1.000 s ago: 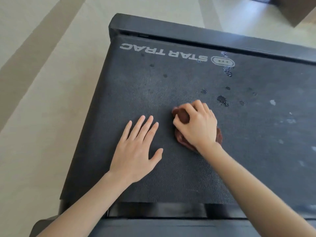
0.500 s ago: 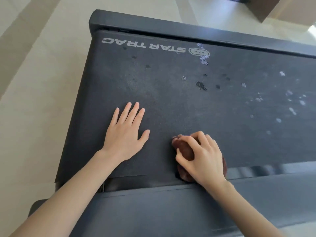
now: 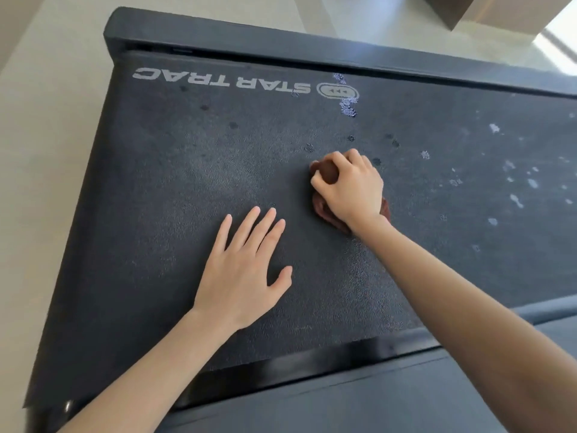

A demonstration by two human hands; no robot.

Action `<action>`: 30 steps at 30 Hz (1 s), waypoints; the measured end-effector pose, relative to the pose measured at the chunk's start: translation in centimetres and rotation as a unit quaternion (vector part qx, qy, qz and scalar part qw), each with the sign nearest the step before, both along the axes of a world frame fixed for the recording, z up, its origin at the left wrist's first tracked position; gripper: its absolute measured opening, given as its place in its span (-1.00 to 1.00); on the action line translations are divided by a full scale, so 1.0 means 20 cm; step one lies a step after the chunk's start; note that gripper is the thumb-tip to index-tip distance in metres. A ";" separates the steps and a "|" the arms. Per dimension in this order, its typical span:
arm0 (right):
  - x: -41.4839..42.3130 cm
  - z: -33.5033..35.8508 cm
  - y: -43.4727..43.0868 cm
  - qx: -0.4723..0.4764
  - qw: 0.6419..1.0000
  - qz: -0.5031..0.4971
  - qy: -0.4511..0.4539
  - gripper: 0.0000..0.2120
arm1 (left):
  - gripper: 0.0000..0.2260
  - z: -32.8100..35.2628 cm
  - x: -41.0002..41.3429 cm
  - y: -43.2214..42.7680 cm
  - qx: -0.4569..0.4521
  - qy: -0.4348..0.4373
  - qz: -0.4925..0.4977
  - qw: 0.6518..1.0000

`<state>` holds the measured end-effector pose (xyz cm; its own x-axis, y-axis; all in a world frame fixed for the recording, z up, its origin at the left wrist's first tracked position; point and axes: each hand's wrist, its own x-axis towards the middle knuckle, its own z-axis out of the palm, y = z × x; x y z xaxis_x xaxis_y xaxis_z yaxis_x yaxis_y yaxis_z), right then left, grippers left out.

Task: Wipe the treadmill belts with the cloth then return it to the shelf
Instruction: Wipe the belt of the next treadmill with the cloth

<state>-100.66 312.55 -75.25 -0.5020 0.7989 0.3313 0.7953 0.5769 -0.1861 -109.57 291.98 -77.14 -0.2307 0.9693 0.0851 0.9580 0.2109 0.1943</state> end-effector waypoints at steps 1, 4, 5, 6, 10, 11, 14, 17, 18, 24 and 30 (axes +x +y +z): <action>-0.02 0.01 0.04 -0.007 1.000 -0.004 -0.009 -0.67 | -0.38 0.00 0.00 0.00 0.001 0.003 0.001 1.000; -0.01 0.01 0.00 -0.013 0.999 -0.030 0.002 -0.66 | -0.38 0.00 -0.01 0.00 -0.005 0.003 -0.004 1.000; 0.02 0.01 -0.06 -0.012 0.999 -0.035 0.010 -0.67 | -0.38 0.00 -0.01 0.00 -0.002 0.005 -0.004 1.000; 0.08 0.01 -0.14 -0.012 0.999 -0.031 0.016 -0.68 | -0.38 0.00 0.00 -0.01 -0.001 0.009 -0.005 1.000; 0.39 0.02 -0.54 -0.020 0.999 0.002 0.031 -0.75 | -0.42 0.02 0.00 -0.01 -0.002 0.016 0.007 1.000; 0.47 0.03 -0.62 -0.024 0.999 0.006 0.024 -0.74 | -0.40 0.02 0.01 0.00 -0.009 0.021 0.009 1.000; 0.64 0.05 -0.75 -0.043 0.999 0.000 0.006 -0.74 | -0.37 0.04 0.13 0.05 -0.016 0.026 -0.007 1.000; 0.65 0.06 -0.73 -0.055 0.998 -0.006 0.010 -0.75 | -0.37 0.03 0.26 0.13 -0.013 0.017 -0.028 0.999; 0.63 0.05 -0.72 -0.046 0.999 -0.006 0.007 -0.75 | -0.37 0.02 0.29 0.15 -0.004 0.014 -0.026 1.000; 0.59 -0.03 -0.57 0.012 0.998 0.005 0.064 -0.77 | -0.42 -0.03 0.28 0.18 0.053 -0.008 -0.024 0.998; 0.45 0.00 -0.16 -0.009 0.998 -0.005 0.054 -0.73 | -0.41 -0.02 0.29 0.18 0.038 -0.006 -0.019 0.999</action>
